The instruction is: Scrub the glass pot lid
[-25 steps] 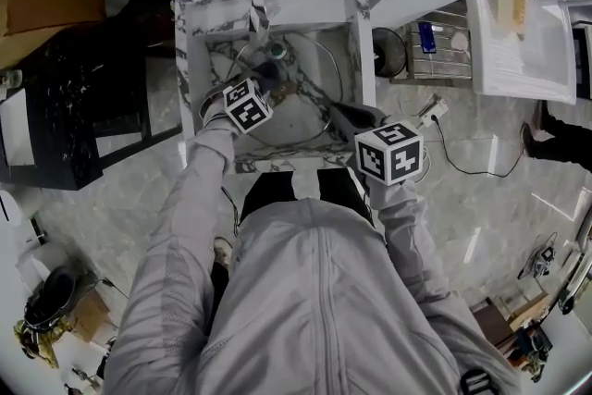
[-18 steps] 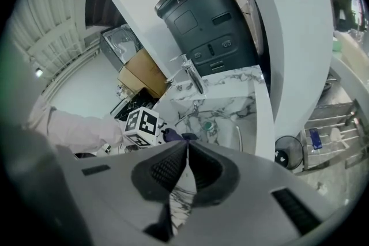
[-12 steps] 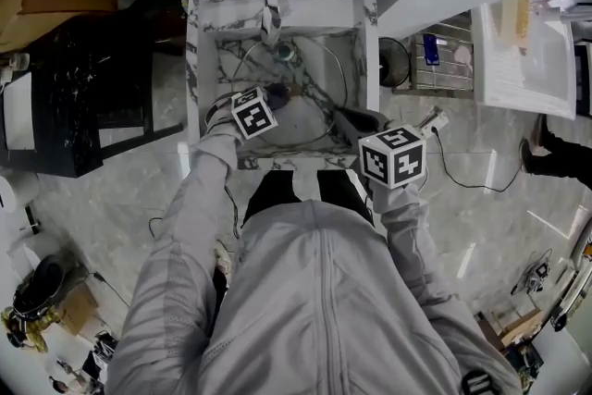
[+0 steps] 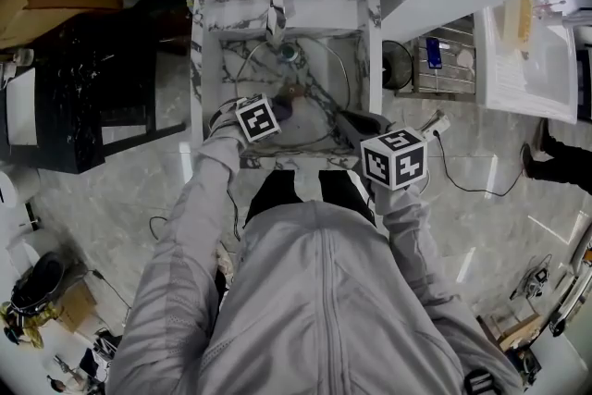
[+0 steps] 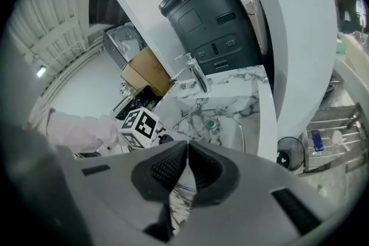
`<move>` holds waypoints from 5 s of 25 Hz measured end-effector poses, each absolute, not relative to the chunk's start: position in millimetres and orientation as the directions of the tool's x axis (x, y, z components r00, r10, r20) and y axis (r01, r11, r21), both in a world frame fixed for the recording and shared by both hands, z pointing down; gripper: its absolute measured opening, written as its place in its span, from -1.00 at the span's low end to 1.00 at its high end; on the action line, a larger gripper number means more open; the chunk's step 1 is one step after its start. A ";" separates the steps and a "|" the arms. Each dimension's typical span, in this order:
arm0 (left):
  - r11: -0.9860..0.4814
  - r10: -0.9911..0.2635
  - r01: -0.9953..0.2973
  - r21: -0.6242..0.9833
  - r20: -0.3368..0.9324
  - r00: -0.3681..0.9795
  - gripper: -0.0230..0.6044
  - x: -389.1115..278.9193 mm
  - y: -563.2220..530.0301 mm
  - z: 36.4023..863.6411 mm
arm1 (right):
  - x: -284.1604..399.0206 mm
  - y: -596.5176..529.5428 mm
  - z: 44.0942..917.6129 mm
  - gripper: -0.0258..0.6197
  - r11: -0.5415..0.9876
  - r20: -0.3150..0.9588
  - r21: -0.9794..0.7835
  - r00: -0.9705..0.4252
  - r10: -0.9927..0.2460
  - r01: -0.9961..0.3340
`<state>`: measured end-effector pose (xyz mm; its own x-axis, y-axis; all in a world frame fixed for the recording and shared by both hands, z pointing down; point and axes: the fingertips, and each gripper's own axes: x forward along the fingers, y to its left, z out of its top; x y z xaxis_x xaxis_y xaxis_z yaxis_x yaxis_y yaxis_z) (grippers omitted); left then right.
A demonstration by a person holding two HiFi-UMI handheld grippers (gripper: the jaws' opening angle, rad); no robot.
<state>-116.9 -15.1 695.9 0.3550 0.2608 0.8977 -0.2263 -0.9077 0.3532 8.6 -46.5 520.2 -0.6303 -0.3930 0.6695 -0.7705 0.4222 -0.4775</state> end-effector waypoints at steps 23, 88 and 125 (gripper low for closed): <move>-0.823 0.481 -0.134 0.551 0.803 0.351 -0.64 -113.7 31.8 668.9 | -4.0 -46.7 519.8 -0.82 0.444 0.666 -0.479 -0.643 -0.377 -0.757; -0.915 0.326 -0.180 0.360 0.925 0.194 -0.64 -172.6 -18.3 687.6 | -7.5 -44.3 527.3 -0.82 0.439 0.667 -0.500 -0.655 -0.354 -0.746; -0.854 -0.216 -0.499 0.148 0.771 0.599 -0.64 -119.6 -85.1 571.1 | 10.7 -109.2 450.2 -0.82 0.558 0.595 -0.330 -0.626 -0.503 -0.762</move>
<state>-119.6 -85.1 571.1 0.5989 -0.2158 0.7712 -0.4988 -0.8539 0.1484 10.7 -109.2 450.2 -0.6263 -0.5034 0.5953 -0.7618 0.5576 -0.3299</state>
